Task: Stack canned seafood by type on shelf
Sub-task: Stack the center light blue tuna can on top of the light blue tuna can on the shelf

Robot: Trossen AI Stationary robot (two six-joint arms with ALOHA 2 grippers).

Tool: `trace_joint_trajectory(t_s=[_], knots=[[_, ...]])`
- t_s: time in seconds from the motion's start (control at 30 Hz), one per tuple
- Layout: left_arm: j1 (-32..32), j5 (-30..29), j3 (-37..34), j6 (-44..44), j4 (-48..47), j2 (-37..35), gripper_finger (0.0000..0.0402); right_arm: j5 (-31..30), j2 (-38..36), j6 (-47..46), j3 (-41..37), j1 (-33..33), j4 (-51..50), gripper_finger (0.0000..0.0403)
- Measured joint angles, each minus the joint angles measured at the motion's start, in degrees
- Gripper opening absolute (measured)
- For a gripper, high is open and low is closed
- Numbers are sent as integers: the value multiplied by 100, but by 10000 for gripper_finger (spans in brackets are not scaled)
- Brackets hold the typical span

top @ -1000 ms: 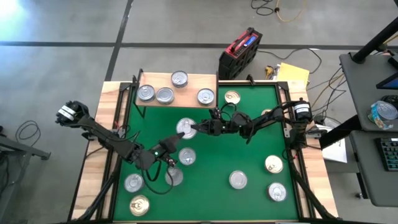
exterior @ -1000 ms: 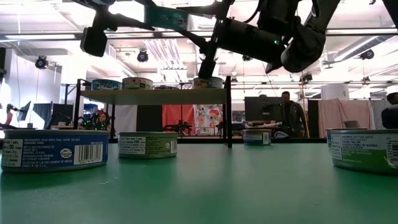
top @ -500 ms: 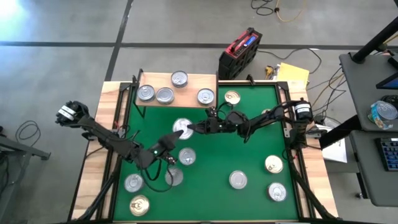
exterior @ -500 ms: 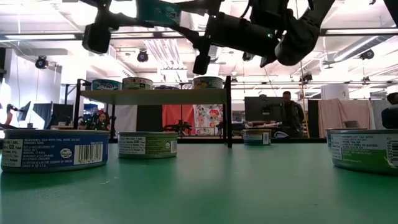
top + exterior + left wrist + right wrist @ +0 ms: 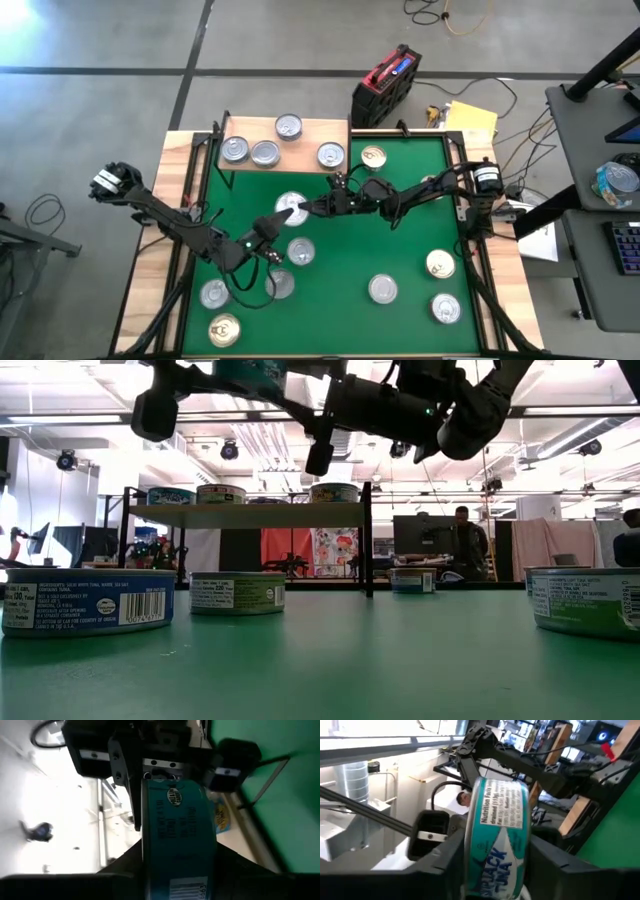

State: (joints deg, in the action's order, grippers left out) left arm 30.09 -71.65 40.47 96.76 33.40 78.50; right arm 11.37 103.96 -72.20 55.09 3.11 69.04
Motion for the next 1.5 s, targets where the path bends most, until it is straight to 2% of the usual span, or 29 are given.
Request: trace_joint_trajectory(t_s=[0.13,0.27,0.4,0.53,0.67,0.8,0.87,0.93,1.0,1.17,1.3,1.5], knots=[[1,176,0,-316,115,-99,114,-36,-19,242,0,4,28,232],[2,213,-27,-616,112,-313,114,169,-66,401,10,32,51,285],[8,537,-160,-867,71,-709,114,408,-128,560,11,68,74,318],[6,1202,-299,-1319,-343,-1253,114,836,-152,579,0,119,15,339],[-69,2164,-313,-2329,-1434,-1999,114,1041,-161,659,-10,154,-14,350],[-434,3650,19,-4148,-3568,-2773,113,1306,-166,756,-31,219,-9,353],[-721,3908,156,-4865,-4424,-3025,113,1370,-168,846,-35,234,2,352],[-961,3672,175,-5330,-4915,-3186,113,1446,-175,944,-35,245,10,352],[-1092,3226,114,-5528,-4986,-3281,113,1463,-175,1090,-36,246,13,352],[-1069,1476,-127,-5570,-5082,-3119,113,1463,-177,1447,-37,254,13,352],[-1026,1141,-232,-5383,-5314,-2743,113,1463,-177,1595,-37,254,12,348],[-1022,-110,-356,-5132,-5438,-2347,113,1467,-184,1798,-37,256,-88,341]])
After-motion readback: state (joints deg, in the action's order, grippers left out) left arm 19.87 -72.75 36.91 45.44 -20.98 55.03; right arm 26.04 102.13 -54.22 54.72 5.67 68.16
